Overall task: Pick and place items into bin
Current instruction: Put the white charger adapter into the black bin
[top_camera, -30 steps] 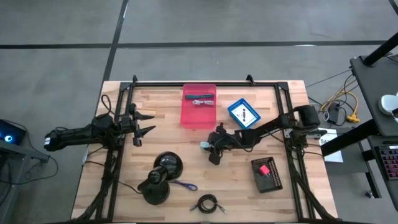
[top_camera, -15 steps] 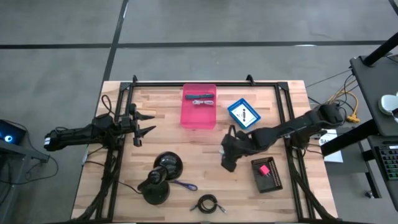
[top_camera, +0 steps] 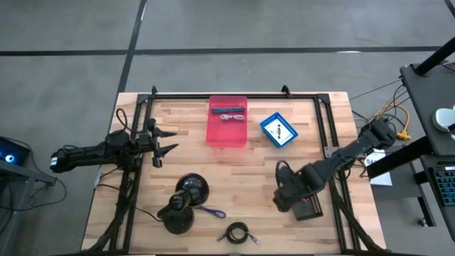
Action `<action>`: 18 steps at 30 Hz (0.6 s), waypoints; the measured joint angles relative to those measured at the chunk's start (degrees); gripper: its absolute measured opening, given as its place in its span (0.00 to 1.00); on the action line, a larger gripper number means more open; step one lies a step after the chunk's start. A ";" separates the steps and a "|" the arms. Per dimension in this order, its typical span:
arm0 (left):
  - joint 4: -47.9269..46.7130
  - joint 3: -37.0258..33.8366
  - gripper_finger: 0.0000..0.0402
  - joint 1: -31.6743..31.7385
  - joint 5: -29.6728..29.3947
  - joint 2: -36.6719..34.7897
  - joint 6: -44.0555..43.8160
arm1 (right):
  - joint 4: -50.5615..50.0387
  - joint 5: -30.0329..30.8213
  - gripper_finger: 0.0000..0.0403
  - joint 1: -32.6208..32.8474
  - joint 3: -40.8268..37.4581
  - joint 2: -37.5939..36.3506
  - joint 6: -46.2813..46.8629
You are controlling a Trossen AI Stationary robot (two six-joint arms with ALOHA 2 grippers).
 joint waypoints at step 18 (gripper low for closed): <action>-0.02 0.02 0.45 0.00 -0.02 -0.06 -0.02 | 0.28 -11.49 0.26 10.67 -0.94 0.79 11.09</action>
